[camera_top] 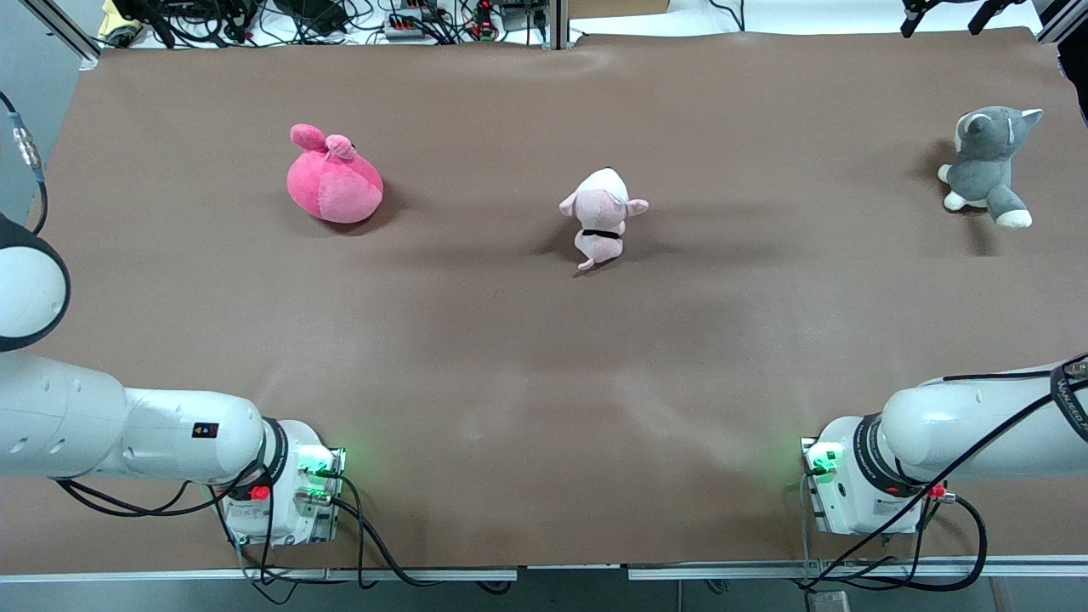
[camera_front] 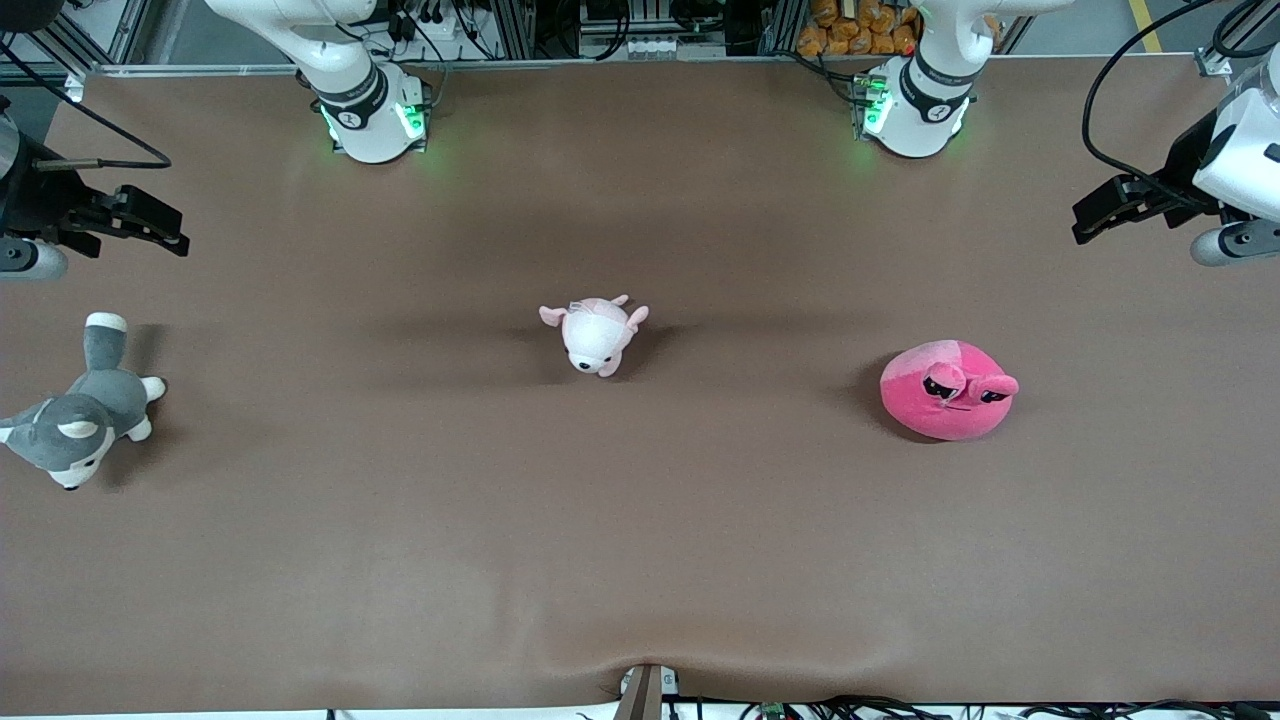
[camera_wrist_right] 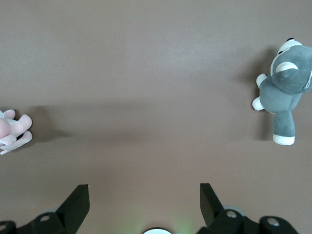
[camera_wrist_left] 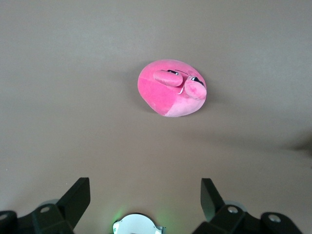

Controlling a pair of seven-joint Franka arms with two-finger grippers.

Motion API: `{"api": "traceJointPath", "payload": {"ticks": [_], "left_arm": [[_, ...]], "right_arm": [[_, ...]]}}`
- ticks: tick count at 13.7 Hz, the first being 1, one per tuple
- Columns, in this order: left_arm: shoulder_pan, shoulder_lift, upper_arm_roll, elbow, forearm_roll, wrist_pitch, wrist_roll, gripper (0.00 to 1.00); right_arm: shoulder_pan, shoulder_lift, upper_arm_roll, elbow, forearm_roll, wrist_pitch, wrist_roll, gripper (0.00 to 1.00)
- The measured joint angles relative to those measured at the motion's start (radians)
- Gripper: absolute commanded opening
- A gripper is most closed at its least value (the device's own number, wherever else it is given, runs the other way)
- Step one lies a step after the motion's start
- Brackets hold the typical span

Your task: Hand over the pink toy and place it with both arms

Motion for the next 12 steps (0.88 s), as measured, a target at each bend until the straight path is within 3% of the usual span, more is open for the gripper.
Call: {"api": "traceJointPath", "payload": {"ticks": [12], "left_arm": [[0.001, 0.037, 0.000, 0.053, -0.038, -0.004, 0.049, 1.00]], "right_arm": [[0.000, 0.002, 0.003, 0.000, 0.000, 0.003, -0.001, 1.00]]}}
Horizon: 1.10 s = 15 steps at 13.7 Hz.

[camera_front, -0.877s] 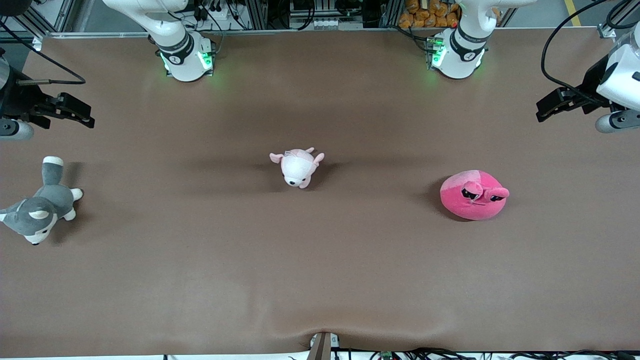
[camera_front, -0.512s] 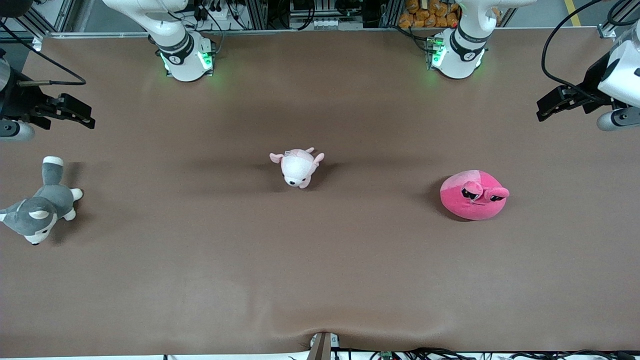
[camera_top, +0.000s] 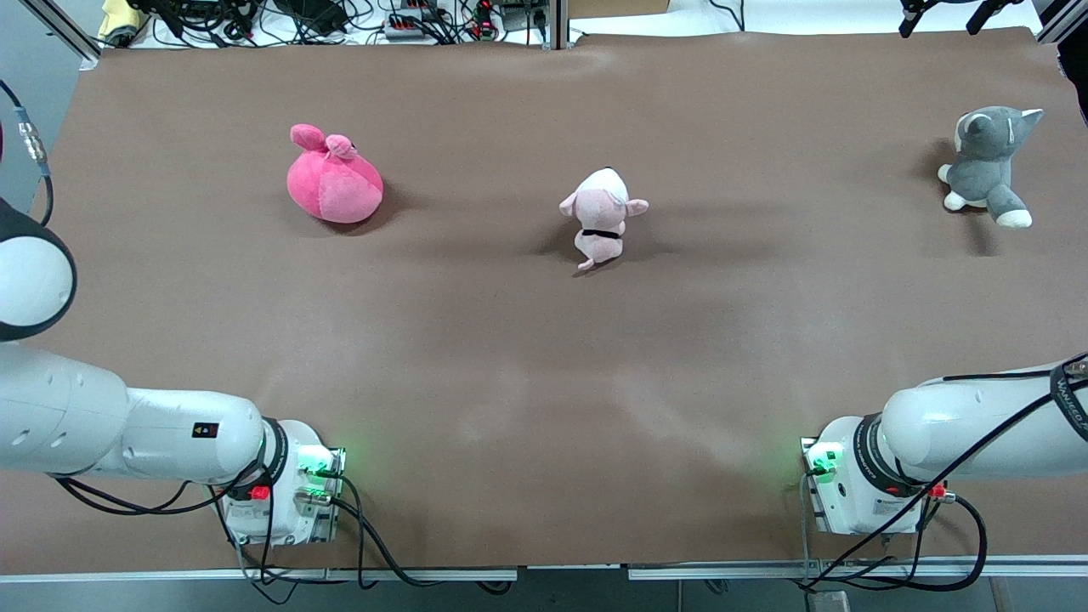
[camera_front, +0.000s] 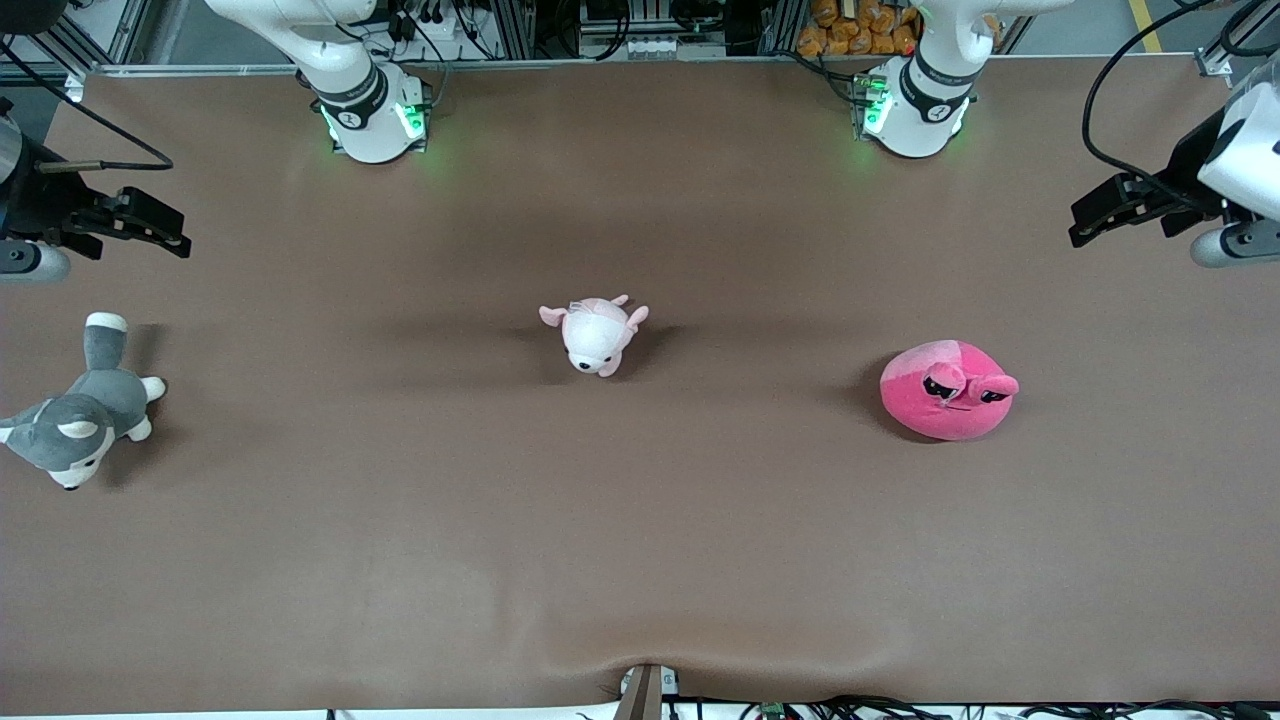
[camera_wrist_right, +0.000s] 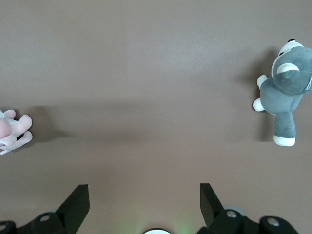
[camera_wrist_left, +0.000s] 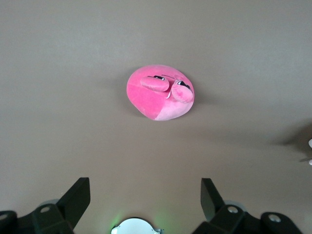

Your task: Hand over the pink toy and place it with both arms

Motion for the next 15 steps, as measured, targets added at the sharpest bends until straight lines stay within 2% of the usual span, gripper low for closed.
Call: {"api": "traceJointPath", "payload": {"ticks": [6, 11, 15], "left_arm": [[0.009, 0.011, 0.004, 0.006, -0.006, -0.008, -0.022, 1.00], [0.045, 0.072, 0.013, 0.054, -0.006, -0.008, -0.040, 1.00], [0.074, 0.080, 0.014, 0.061, -0.006, -0.008, -0.072, 1.00]], "right_arm": [[0.001, 0.008, 0.003, 0.000, 0.000, 0.012, 0.000, 1.00], [0.001, 0.023, 0.006, 0.000, 0.003, 0.029, -0.020, 1.00], [0.000, 0.023, 0.004, 0.000, 0.004, 0.033, -0.030, 1.00]]}}
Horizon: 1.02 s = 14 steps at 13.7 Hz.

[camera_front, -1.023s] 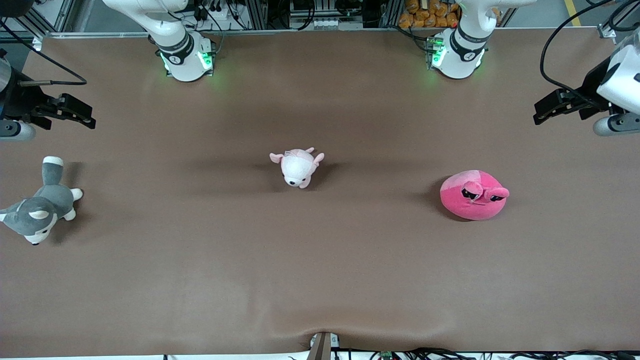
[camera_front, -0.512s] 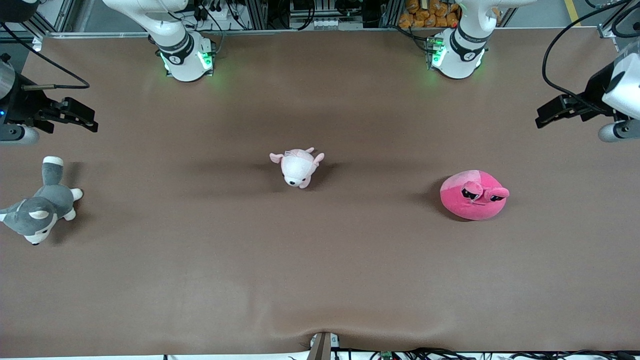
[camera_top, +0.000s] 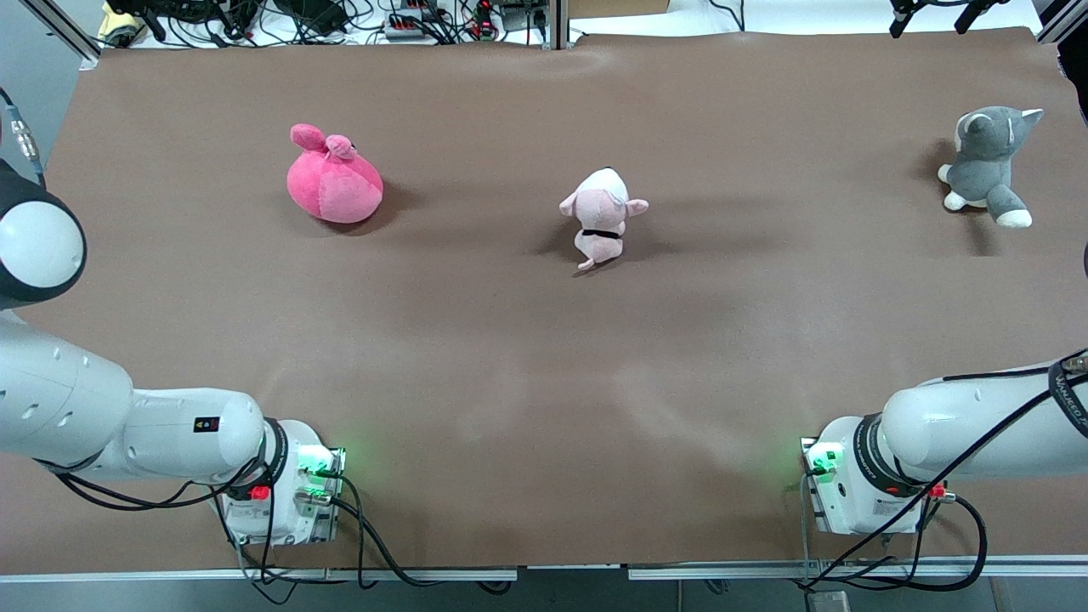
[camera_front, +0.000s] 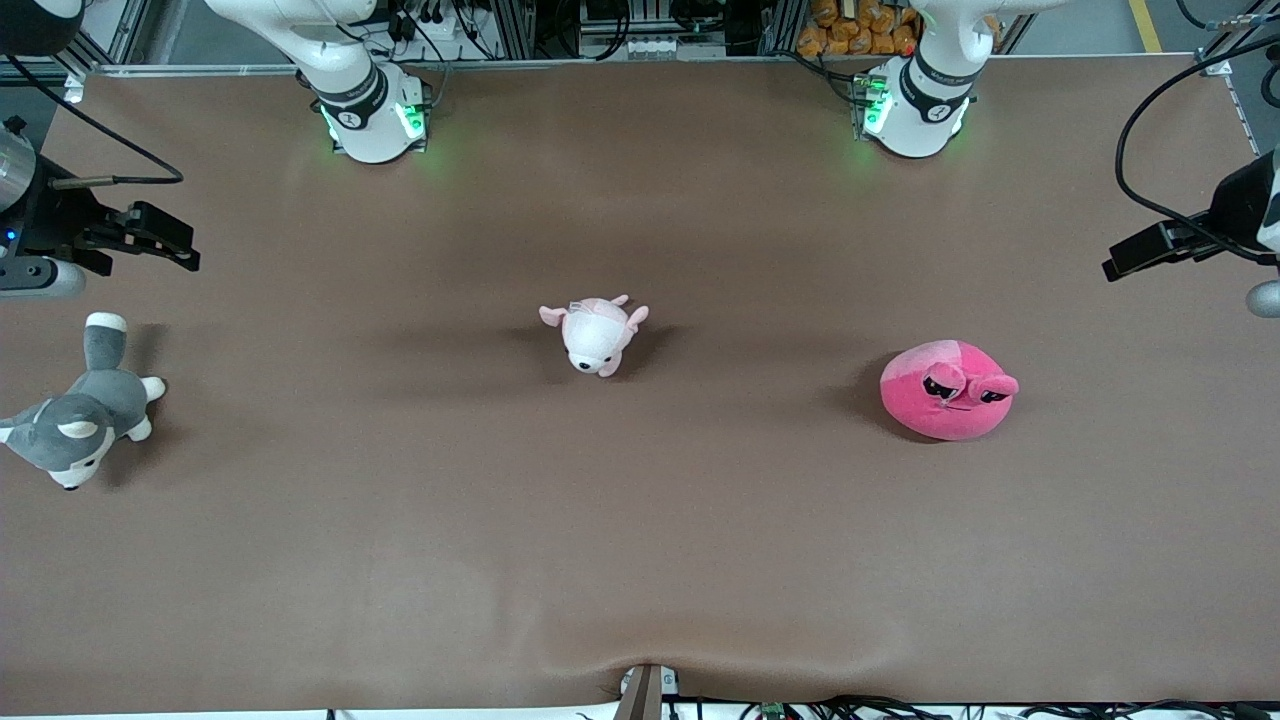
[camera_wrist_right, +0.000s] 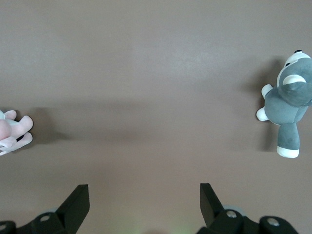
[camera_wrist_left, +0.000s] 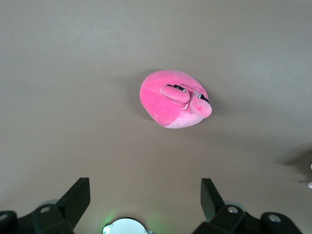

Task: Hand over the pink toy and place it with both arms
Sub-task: 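Move the left gripper down over the pink plush toy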

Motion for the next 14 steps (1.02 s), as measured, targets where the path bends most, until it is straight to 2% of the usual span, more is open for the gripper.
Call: {"api": "traceJointPath", "payload": {"ticks": [9, 14], "left_arm": [[-0.005, 0.069, -0.003, -0.017, -0.001, 0.024, -0.434, 1.00], [-0.004, 0.058, -0.003, -0.169, -0.001, 0.185, -0.638, 1.00]], "right_arm": [[0.000, 0.000, 0.000, 0.003, -0.001, 0.001, 0.041, 1.00], [-0.001, 0.019, -0.001, 0.013, 0.000, 0.002, 0.054, 1.00]]}}
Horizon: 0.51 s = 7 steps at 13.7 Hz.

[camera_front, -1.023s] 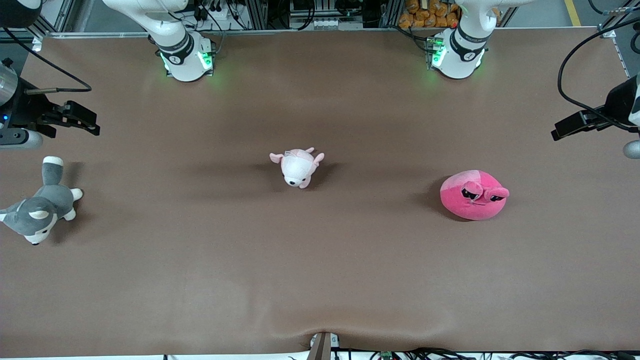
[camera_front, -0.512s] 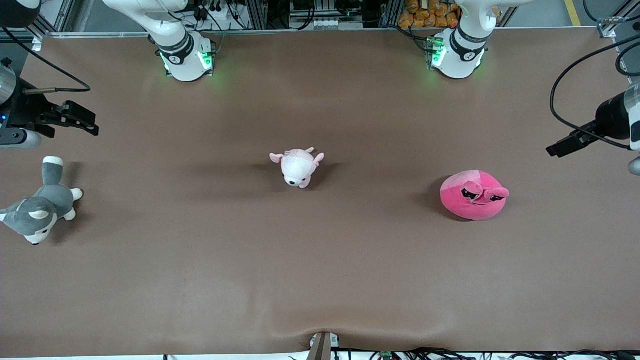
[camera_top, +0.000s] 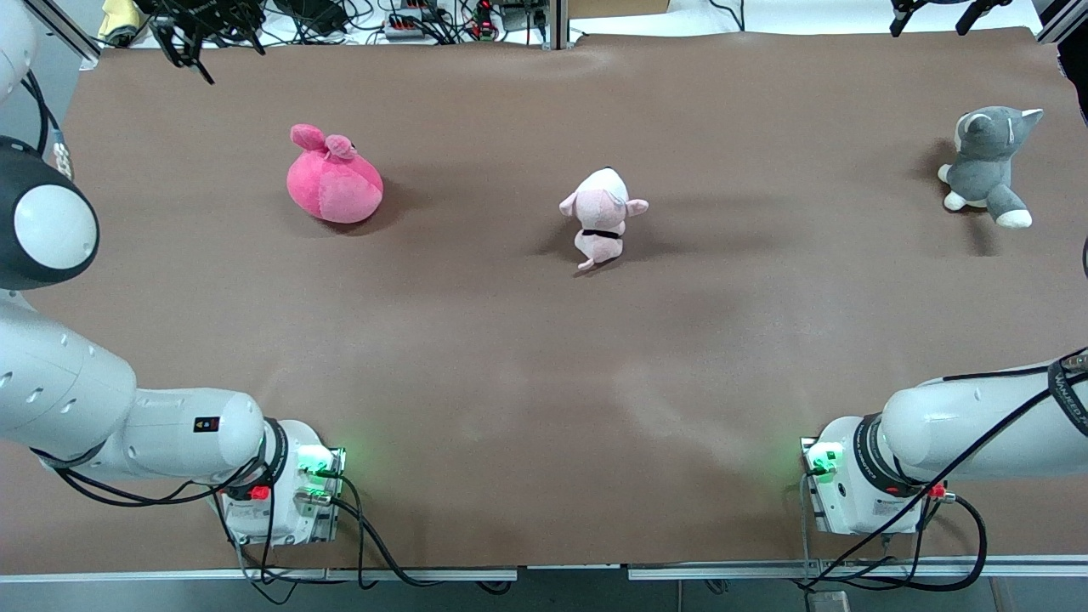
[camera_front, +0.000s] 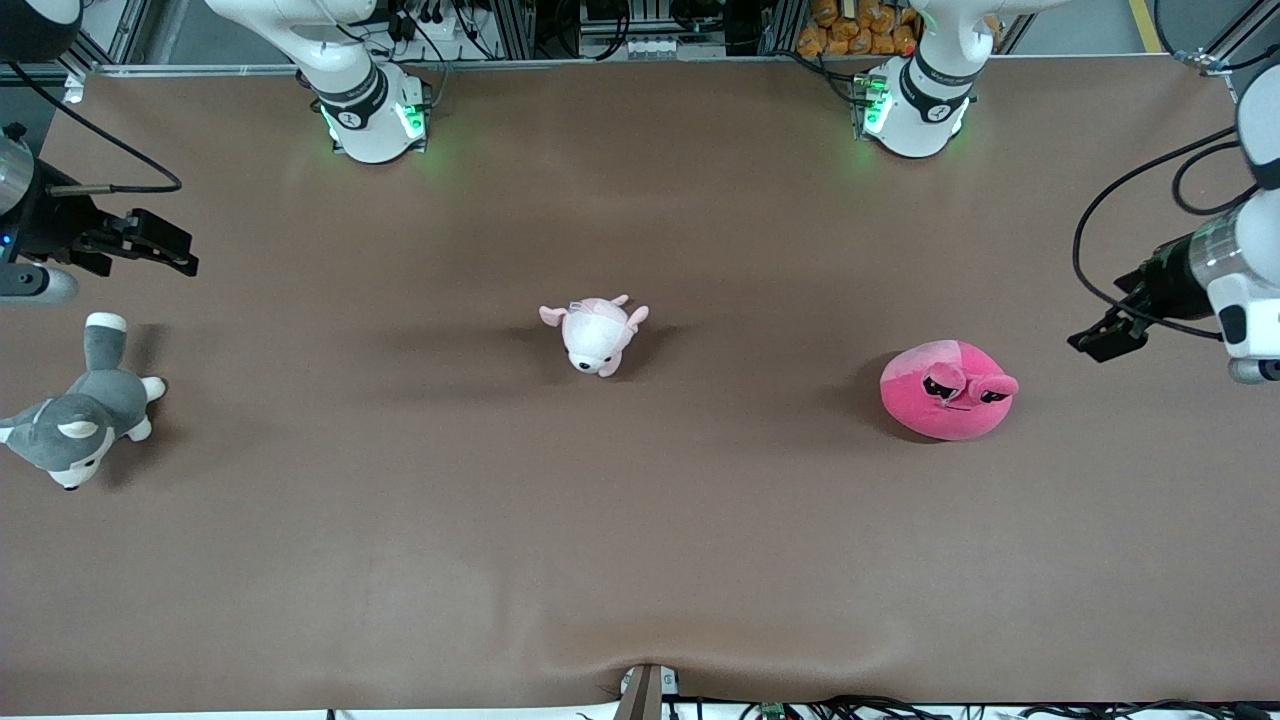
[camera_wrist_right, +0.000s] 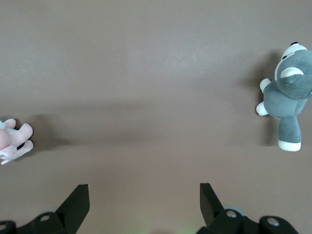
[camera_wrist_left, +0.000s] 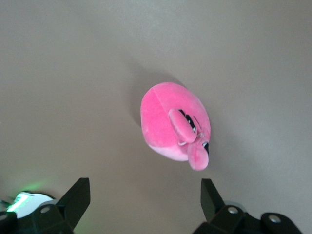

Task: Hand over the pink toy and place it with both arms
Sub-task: 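Move the left gripper down over the pink plush toy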

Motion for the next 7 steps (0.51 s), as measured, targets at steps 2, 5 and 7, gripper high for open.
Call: {"api": "traceJointPath", "payload": {"ticks": [2, 5, 7], "left_arm": [[-0.002, -0.001, -0.005, -0.059, -0.001, 0.042, -0.119, 1.00], [-0.001, 0.004, -0.008, -0.153, -0.049, 0.141, -0.228, 1.00], [-0.001, 0.008, -0.008, -0.215, -0.062, 0.226, -0.266, 1.00]], "right_arm": [[0.000, 0.017, 0.001, 0.020, 0.000, 0.000, 0.000, 1.00], [0.000, 0.022, 0.001, 0.035, 0.000, 0.000, 0.000, 1.00], [0.000, 0.022, 0.000, 0.038, 0.000, 0.000, 0.000, 1.00]]}}
